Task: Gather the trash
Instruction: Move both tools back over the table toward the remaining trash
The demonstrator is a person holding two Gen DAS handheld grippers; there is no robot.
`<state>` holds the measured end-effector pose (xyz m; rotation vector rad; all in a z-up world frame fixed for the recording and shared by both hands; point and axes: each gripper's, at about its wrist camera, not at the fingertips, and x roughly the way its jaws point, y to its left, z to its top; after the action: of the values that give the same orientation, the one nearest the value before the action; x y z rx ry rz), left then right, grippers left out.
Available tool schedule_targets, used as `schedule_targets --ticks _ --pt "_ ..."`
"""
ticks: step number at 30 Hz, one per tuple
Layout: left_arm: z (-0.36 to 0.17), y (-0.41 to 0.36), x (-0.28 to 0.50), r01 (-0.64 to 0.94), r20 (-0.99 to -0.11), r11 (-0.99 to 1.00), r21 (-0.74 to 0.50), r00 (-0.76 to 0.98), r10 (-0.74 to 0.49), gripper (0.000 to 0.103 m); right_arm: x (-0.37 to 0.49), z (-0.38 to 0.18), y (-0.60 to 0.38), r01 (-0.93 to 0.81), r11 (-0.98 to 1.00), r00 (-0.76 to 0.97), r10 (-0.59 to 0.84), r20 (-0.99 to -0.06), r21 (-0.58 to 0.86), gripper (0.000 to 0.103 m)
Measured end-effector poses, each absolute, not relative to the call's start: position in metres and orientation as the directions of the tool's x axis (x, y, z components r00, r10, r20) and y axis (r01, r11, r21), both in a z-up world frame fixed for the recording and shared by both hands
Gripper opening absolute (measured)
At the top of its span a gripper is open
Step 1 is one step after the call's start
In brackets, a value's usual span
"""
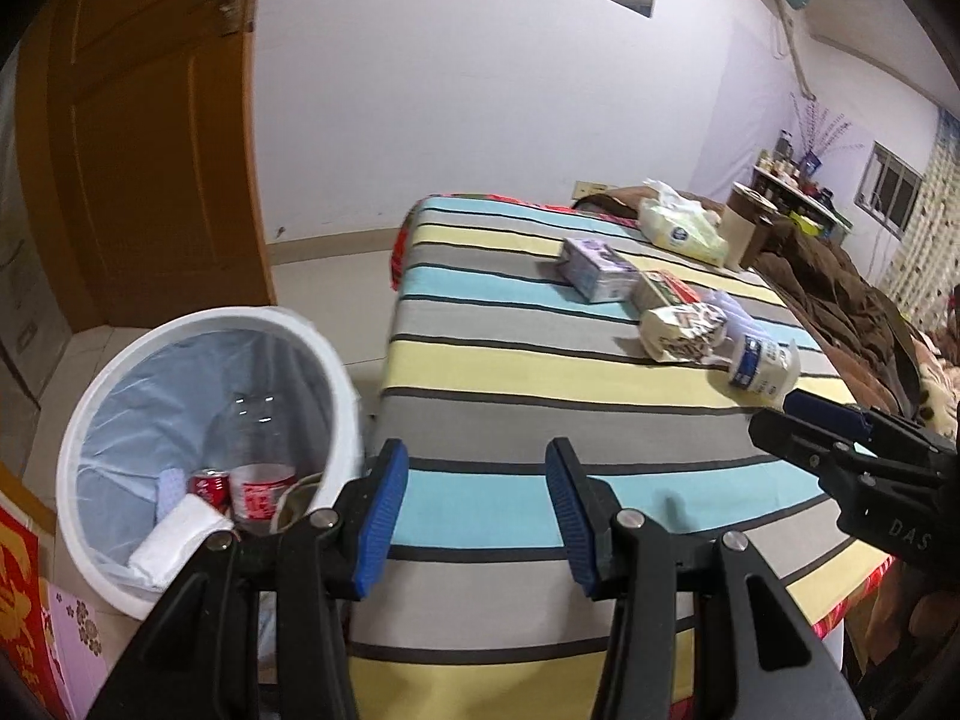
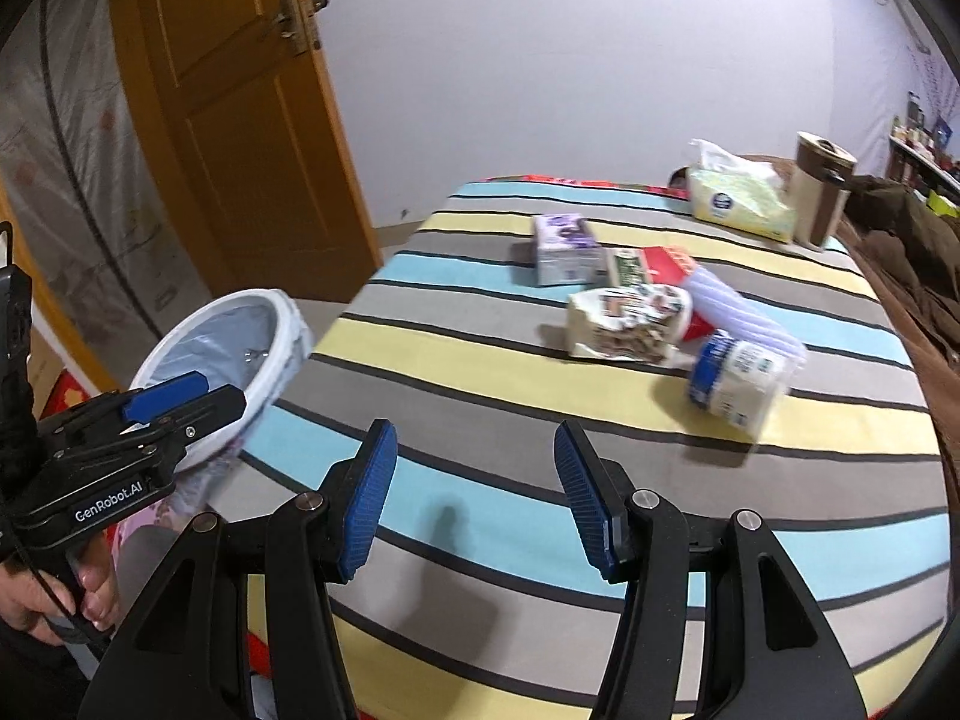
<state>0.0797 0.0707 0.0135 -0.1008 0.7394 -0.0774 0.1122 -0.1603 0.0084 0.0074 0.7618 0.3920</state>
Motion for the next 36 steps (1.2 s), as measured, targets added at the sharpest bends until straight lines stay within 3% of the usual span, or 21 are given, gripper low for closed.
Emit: schedule_targets --ticks 36 --pt "0.017 -0.016 0.155 0.235 -0.674 0.963 -0.134 0.69 -0.263 0.05 0.148 -0.001 -0.254 -0.18 0.972 0.713 0.234 -0.661 0.15 0.056"
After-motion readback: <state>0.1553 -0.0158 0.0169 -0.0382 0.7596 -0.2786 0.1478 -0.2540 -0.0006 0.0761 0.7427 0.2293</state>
